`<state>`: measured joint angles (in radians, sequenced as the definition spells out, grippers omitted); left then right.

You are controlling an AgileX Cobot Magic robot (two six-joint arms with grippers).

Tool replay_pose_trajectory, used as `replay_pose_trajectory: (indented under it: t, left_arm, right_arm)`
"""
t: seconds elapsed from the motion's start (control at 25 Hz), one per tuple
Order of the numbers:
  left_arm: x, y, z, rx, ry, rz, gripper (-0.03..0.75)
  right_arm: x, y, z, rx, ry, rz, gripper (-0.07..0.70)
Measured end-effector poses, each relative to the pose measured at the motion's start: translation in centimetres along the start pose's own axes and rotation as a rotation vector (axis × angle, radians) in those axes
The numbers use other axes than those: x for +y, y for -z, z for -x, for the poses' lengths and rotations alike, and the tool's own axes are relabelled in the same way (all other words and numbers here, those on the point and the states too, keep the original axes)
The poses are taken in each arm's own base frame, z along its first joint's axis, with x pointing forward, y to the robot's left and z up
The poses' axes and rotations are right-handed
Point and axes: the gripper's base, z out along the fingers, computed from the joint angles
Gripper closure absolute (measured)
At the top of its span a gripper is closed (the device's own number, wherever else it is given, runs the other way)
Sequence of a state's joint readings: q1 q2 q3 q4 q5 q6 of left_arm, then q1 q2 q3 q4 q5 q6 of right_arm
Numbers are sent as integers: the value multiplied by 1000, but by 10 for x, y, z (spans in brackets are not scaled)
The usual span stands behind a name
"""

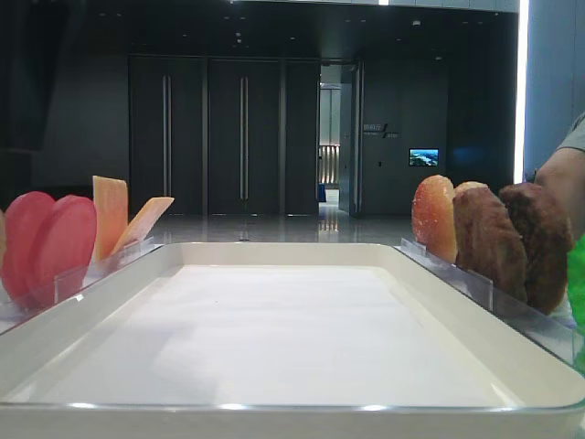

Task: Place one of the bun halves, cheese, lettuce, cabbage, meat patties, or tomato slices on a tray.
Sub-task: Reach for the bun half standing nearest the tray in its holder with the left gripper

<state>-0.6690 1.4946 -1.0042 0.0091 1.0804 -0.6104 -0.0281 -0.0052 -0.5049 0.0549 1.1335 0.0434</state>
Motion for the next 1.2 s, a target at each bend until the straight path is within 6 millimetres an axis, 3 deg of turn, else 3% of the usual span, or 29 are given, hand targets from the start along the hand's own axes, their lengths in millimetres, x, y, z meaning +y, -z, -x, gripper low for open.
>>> replay_pose_trajectory:
  t: [0.88, 1.2]
  left_arm:
    - [-11, -33, 6, 87, -28, 26, 139]
    - [-11, -33, 6, 88, -47, 27, 237]
  right_arm:
    - [0, 0, 0, 0, 0, 0, 220]
    - [0, 0, 0, 0, 0, 0, 220]
